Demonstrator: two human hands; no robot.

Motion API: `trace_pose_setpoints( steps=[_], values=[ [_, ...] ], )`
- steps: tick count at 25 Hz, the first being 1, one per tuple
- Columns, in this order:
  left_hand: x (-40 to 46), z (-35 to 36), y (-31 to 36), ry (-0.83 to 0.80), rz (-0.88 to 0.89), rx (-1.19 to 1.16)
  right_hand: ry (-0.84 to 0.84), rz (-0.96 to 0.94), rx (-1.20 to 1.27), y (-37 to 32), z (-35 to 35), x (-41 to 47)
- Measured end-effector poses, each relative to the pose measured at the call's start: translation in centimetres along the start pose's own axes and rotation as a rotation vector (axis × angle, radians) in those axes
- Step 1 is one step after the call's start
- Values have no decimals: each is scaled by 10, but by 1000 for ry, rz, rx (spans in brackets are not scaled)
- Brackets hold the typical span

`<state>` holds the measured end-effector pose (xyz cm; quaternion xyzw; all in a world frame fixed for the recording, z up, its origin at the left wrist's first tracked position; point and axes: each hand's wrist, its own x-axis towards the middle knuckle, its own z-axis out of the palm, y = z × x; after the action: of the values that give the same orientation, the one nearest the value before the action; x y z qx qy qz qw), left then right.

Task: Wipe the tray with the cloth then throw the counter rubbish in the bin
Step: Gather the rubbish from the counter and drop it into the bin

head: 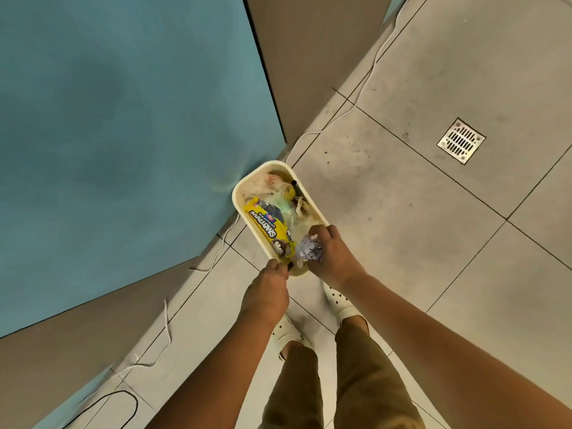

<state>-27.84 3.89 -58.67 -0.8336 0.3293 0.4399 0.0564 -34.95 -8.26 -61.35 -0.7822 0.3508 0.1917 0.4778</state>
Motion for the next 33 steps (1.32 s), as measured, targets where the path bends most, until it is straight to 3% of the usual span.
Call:
trace_pose_setpoints(
  steps=[5, 10, 13, 15, 18, 20, 25, 30, 33],
  values=[
    [48, 31, -2, -139, 44, 6, -9, -58, -215, 15, 17, 30],
    [80, 47, -12, 12, 32, 72, -182, -1, -384, 27, 31, 62],
    [88, 54, -20, 115, 116, 206, -240, 42, -533, 29, 36, 73],
    [85, 57, -24, 150, 178, 214, -202, 57, -497, 25, 39, 70],
    [61, 50, -30, 227, 192, 142, -91, 154, -242, 16, 37, 47],
    [41, 33, -29, 311, 140, 44, -75, 172, -202, 9, 27, 21],
    [-6, -41, -16, 156, -98, -389, -85, 81, -230, -35, -22, -27],
    [-83, -145, 21, 233, -38, -492, 18, -153, -204, -132, -115, -82],
    [-150, -203, 50, 334, 32, -558, 165, -302, -208, -193, -174, -135]
  ],
)
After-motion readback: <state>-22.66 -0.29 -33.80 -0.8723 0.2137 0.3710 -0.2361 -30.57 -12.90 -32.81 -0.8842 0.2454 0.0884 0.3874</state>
